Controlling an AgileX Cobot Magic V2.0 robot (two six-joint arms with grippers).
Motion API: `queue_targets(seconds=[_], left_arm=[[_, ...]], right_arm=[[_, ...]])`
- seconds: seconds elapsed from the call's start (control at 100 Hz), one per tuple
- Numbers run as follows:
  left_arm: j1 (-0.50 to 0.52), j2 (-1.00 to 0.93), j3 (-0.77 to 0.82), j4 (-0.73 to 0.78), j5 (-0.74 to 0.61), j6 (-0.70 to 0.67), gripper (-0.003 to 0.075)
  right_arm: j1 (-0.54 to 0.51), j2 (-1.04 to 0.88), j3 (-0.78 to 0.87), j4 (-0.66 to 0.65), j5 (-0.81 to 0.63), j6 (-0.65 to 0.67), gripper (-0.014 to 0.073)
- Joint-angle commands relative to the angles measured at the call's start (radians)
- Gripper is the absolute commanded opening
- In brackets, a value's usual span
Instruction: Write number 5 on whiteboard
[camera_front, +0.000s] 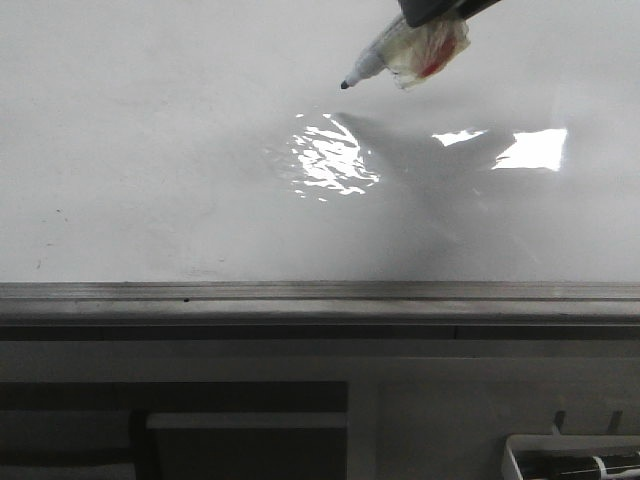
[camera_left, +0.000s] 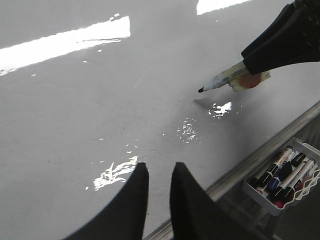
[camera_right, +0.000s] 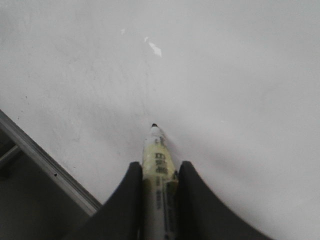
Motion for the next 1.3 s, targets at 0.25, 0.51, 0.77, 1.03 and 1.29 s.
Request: queue_targets(seconds=[0.25,0.51,0.77,1.03,1.29], left_arm=[[0.004,0.001,-0.028,-0.009,-0.086,-0.01,0.0094],[0.004,0.001,-0.028,-0.009,-0.086,-0.01,0.0094],[0.004,0.001,-0.028,-0.009,-0.086,-0.01,0.0094],[0.004,0.003,-0.028,-0.009,-0.086,-0.01,0.0094],[0.004,0.003,-0.028,-0.009,-0.086,-0.01,0.0094]], right_arm=[[-0.022,0.033,-0.035,-0.021,-0.03,0.0,-0.004],[-0.022,0.041,-0.029,-0.021,0.003,0.029,-0.004],[0.004,0.043,-0.005,-0.019,0.036,0.033,-0.004],[-0.007,0.043,-0.007,-0.062,0.056,0.056,-0.004],[-0.019,0.012,-0.007,-0.206,0.17,0.212,-0.004]])
